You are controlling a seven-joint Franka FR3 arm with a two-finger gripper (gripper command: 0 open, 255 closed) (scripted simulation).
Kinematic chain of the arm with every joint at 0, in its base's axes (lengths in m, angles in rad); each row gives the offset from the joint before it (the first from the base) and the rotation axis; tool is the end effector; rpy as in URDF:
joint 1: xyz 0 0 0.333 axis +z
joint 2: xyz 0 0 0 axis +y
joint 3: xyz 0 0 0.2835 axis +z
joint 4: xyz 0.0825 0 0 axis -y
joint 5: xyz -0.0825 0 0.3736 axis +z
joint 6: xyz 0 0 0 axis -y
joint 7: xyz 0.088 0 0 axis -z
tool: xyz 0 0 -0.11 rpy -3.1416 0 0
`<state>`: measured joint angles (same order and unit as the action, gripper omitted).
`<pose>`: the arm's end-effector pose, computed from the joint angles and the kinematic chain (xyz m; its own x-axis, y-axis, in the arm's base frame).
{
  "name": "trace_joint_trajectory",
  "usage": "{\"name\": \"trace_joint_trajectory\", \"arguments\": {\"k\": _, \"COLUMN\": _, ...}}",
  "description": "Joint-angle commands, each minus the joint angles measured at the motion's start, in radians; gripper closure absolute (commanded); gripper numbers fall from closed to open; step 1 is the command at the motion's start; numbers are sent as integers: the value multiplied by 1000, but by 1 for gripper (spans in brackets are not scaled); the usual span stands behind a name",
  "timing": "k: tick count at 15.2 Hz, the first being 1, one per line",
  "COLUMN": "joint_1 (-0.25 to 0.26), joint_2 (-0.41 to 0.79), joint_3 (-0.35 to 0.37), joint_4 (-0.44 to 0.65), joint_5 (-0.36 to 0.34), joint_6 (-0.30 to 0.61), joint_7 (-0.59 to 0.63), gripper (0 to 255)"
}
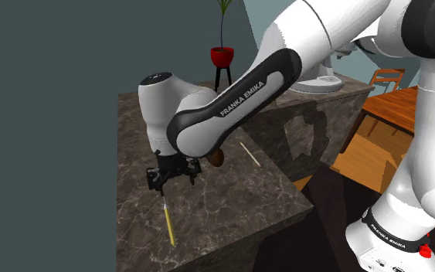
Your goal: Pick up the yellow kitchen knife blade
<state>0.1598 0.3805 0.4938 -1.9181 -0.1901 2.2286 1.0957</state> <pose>0.4851 0.3508 0.2878 0.9381 -0.3448 -0.0329 -0.3449 -0.9386 0.0008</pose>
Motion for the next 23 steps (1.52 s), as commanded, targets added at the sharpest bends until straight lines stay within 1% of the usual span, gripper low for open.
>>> {"name": "trace_joint_trajectory", "arguments": {"k": 1, "joint_1": 41, "joint_2": 84, "joint_3": -20, "joint_4": 85, "joint_5": -41, "joint_6": -4, "joint_7": 56, "gripper": 0}}
{"name": "trace_joint_trajectory", "arguments": {"k": 3, "joint_1": 80, "joint_2": 165, "joint_3": -43, "joint_4": 178, "joint_5": -72, "joint_6": -15, "joint_7": 97, "gripper": 0}}
{"name": "trace_joint_trajectory", "arguments": {"k": 4, "joint_1": 86, "joint_2": 174, "joint_3": -46, "joint_4": 189, "joint_5": -75, "joint_6": -17, "joint_7": 101, "gripper": 0}}
{"name": "trace_joint_trajectory", "arguments": {"k": 11, "joint_1": 101, "joint_2": 236, "joint_3": -69, "joint_4": 177, "joint_5": -105, "joint_6": 54, "joint_7": 118, "gripper": 0}}
{"name": "trace_joint_trajectory", "arguments": {"k": 13, "joint_1": 101, "joint_2": 236, "joint_3": -69, "joint_4": 177, "joint_5": -105, "joint_6": 54, "joint_7": 118, "gripper": 0}}
{"name": "trace_joint_trajectory", "arguments": {"k": 14, "joint_1": 102, "joint_2": 237, "joint_3": -69, "joint_4": 179, "joint_5": -105, "joint_6": 53, "joint_7": 118, "gripper": 255}}
{"name": "trace_joint_trajectory", "arguments": {"k": 23, "joint_1": 101, "joint_2": 236, "joint_3": -69, "joint_4": 177, "joint_5": -105, "joint_6": 54, "joint_7": 118, "gripper": 255}}
